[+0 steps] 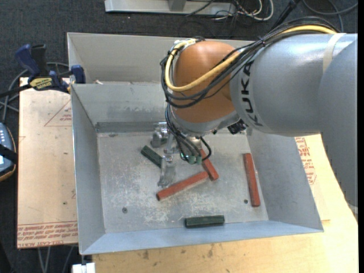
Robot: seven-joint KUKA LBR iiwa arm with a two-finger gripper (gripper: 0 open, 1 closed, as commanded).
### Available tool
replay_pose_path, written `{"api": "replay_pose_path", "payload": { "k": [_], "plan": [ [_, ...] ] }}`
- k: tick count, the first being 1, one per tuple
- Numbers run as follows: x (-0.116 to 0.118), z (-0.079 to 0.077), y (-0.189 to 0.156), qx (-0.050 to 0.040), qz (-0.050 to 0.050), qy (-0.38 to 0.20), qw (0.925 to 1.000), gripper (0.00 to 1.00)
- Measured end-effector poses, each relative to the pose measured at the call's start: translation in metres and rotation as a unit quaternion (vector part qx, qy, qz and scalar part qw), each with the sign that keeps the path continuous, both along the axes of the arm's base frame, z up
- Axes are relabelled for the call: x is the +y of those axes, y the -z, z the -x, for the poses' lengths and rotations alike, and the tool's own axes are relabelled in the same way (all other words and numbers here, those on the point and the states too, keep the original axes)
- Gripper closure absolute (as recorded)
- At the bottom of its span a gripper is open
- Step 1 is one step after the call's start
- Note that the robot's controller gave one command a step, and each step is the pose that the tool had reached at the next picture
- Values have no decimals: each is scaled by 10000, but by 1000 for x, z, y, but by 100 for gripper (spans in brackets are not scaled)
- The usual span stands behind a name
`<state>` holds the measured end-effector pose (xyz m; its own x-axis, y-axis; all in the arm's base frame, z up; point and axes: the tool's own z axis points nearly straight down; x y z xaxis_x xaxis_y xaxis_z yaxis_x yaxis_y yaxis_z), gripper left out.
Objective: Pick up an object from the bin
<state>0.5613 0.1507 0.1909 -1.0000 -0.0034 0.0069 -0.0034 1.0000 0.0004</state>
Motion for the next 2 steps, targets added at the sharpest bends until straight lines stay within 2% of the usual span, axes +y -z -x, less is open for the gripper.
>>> {"api": "replay_pose_path", "payload": {
  "k": [1,2],
  "plan": [
    [-40,-39,122,-6,-17,270,9996,0],
    [-40,-40,120,-48,-10,251,9997,100]
  ]
}}
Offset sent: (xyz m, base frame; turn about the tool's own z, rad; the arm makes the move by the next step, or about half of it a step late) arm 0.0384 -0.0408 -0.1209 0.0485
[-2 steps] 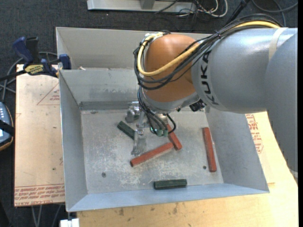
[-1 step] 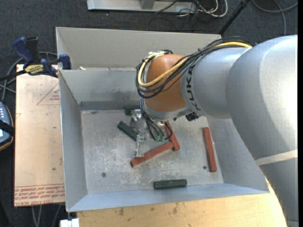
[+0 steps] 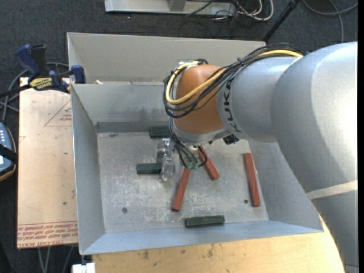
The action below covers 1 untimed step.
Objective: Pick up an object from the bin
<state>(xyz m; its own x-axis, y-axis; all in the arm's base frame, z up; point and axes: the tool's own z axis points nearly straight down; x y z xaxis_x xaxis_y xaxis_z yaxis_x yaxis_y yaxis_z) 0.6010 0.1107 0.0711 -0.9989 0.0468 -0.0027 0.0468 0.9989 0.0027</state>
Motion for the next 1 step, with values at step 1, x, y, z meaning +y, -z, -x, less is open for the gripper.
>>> {"api": "replay_pose_path", "payload": {
  "k": [1],
  "plan": [
    [22,-2,-151,-43,-4,-164,9999,100]
  ]
}}
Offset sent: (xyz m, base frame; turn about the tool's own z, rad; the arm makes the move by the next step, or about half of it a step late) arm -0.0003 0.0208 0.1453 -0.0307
